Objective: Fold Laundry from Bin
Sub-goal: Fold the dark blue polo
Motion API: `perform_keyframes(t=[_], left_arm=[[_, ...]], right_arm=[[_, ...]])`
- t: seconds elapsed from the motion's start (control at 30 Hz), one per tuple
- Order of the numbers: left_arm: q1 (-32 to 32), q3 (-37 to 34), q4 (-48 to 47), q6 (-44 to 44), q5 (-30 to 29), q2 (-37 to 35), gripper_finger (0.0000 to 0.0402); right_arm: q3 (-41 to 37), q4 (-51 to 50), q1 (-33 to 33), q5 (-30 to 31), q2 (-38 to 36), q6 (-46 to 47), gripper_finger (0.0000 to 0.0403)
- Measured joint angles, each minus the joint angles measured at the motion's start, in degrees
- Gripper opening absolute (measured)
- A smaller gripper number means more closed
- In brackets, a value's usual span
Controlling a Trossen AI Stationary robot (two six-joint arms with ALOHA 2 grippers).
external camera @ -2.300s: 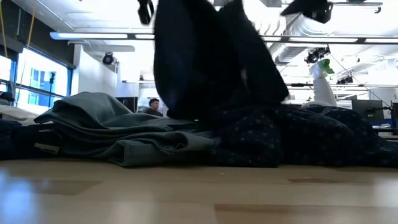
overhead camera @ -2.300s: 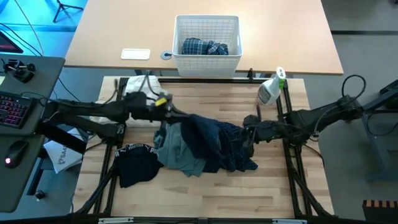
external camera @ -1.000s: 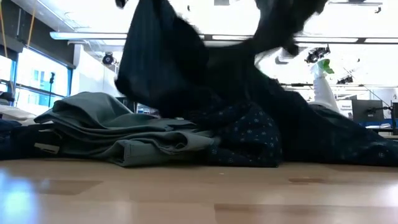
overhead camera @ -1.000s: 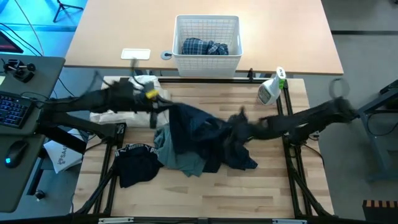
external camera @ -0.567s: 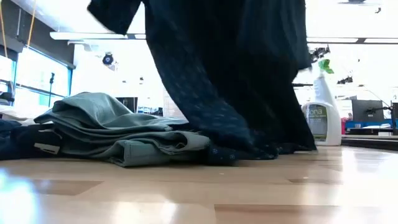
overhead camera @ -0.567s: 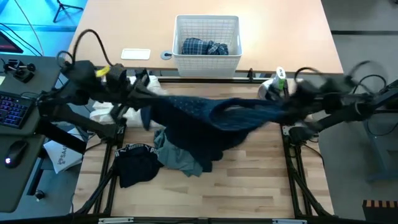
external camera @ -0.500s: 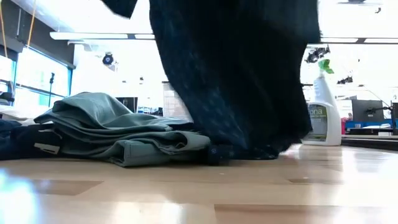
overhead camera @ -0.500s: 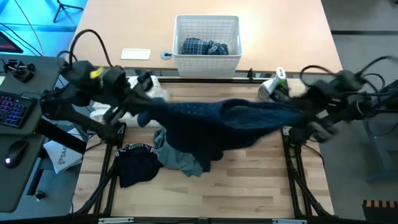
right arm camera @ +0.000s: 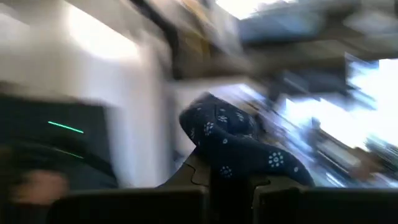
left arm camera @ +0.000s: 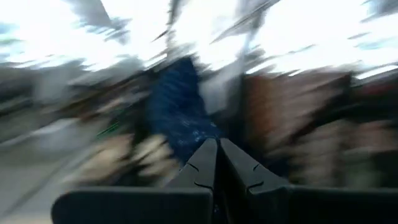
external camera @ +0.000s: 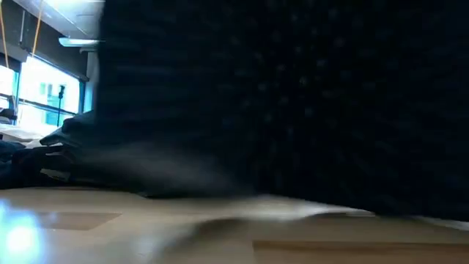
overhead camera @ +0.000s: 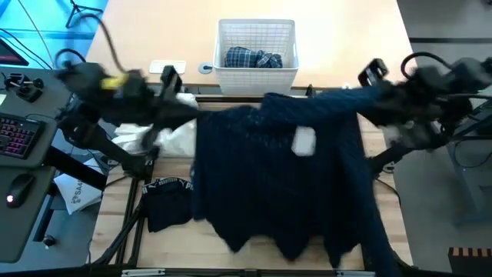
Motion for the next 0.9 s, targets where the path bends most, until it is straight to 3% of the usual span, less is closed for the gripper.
perform_keyframes(t=[0.13,0.23,0.37,0.47,0.6,0.77,0.9], left_arm=[[5.69,-0.28,-16.98,-0.61,-16.04,0.51,0.0],[10.28,-2.7,-27.78,-4.31,-23.06,1.06,0.0],[15.56,-10.84,-36.94,-7.57,-27.17,1.88,0.0],[18.7,-20.36,-38.19,-9.13,-27.59,1.94,0.0],[21.82,-32.92,-36.75,-11.51,-25.36,1.81,0.0],[23.91,-46.01,-28.17,-14.05,-16.09,1.81,0.0],[24.75,-51.36,-20.67,-14.32,-11.31,1.83,0.0]], right_arm=[[0.36,-17.66,-4.4,17.89,-0.39,3.91,0.0012],[-1.64,-29.9,-8.56,24.97,-1.14,9.4,0.0012],[-8.65,-41.02,-14.91,27.06,-1.68,16.94,0.0012],[-17.75,-43.96,-19.58,26.38,-2.18,20.53,0.0012],[-33.19,-40.66,-25.77,21.99,-3.63,22.8,0.0012],[-52.95,-22.8,-32.73,10.13,-2.67,21.99,0.0012],[-62.11,-9.28,-36.92,10.61,-1.18,20.92,0.0014]])
